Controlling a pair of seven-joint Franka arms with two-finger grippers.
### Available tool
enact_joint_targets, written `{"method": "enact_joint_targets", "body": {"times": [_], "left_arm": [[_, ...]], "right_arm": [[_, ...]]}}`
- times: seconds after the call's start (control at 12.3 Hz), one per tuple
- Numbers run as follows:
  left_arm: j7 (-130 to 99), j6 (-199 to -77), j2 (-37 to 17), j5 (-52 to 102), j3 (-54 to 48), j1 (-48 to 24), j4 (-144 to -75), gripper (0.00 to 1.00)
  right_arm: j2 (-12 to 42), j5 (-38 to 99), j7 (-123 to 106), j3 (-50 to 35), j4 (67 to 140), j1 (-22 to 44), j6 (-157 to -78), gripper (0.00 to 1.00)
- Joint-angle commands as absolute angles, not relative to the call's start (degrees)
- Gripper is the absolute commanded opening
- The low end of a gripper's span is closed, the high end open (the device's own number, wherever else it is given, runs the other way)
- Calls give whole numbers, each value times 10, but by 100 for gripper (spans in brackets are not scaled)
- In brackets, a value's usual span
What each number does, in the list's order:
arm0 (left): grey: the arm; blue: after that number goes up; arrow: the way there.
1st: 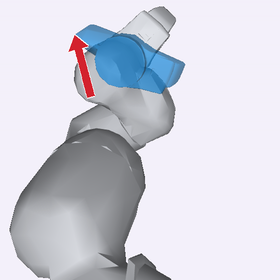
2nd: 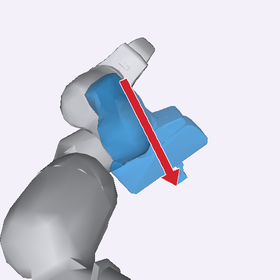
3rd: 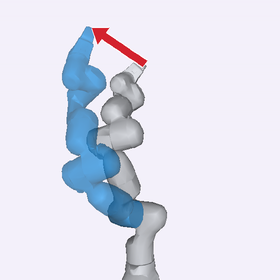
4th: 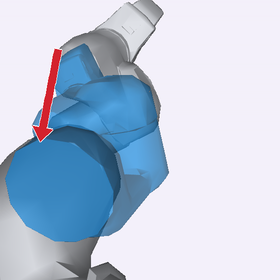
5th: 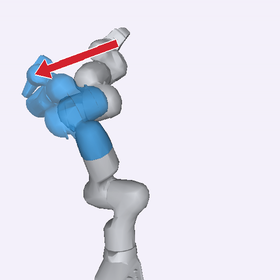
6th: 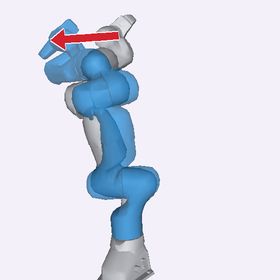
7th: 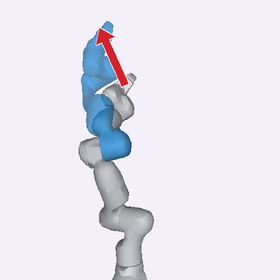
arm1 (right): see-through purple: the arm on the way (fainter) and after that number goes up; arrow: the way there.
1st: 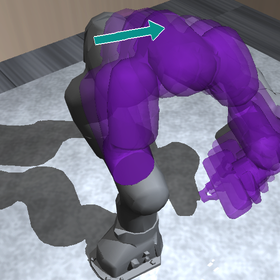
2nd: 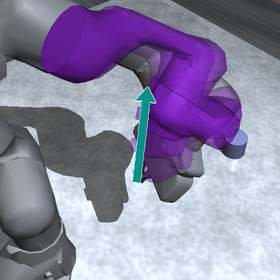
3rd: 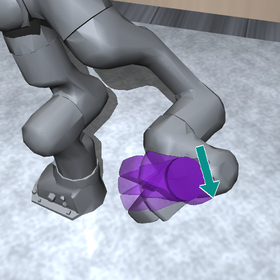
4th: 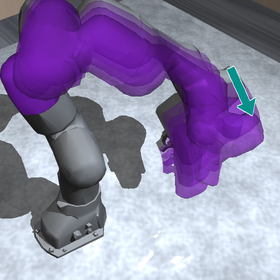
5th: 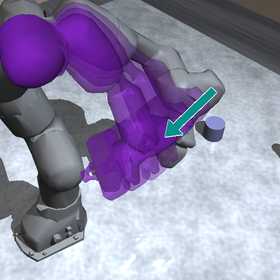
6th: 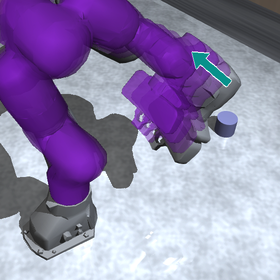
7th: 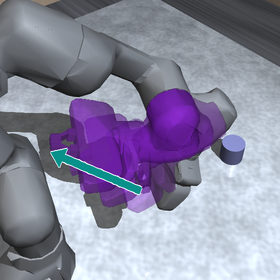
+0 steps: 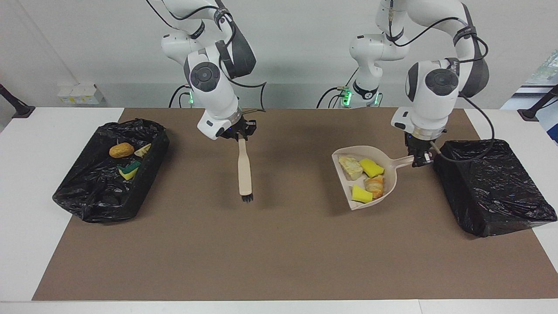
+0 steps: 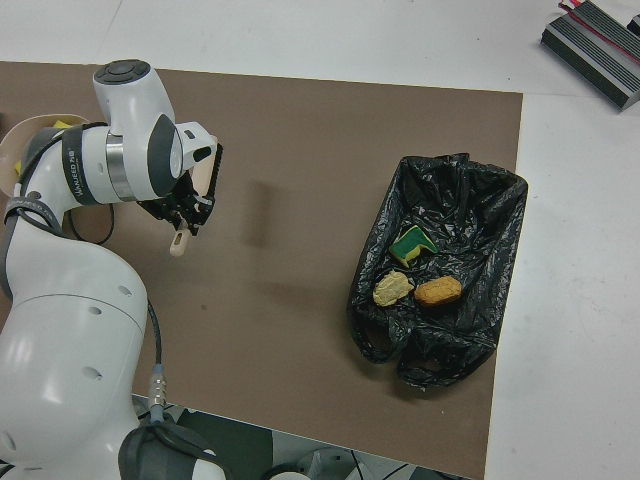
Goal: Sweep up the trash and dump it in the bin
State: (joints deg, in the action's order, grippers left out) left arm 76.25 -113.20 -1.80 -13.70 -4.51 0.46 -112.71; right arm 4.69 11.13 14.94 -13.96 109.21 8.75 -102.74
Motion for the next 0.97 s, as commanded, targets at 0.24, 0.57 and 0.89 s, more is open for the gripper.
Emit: {"method": "enact_joint_targets", "body": {"times": [0.24, 0.57, 0.89], "left_arm": [[929, -1143, -4, -120, -46, 162, -1093, 0], [978, -1142, -15, -49, -45, 256, -1051, 0], [1132, -1135, -83, -53, -45, 333, -934, 0]], "right_arm": [[33, 167, 291, -145, 1112, 198, -1112, 0], [39, 192, 316, -145, 1133, 273, -1135, 0], [53, 194, 382, -145, 1187, 327, -1214, 0]]}}
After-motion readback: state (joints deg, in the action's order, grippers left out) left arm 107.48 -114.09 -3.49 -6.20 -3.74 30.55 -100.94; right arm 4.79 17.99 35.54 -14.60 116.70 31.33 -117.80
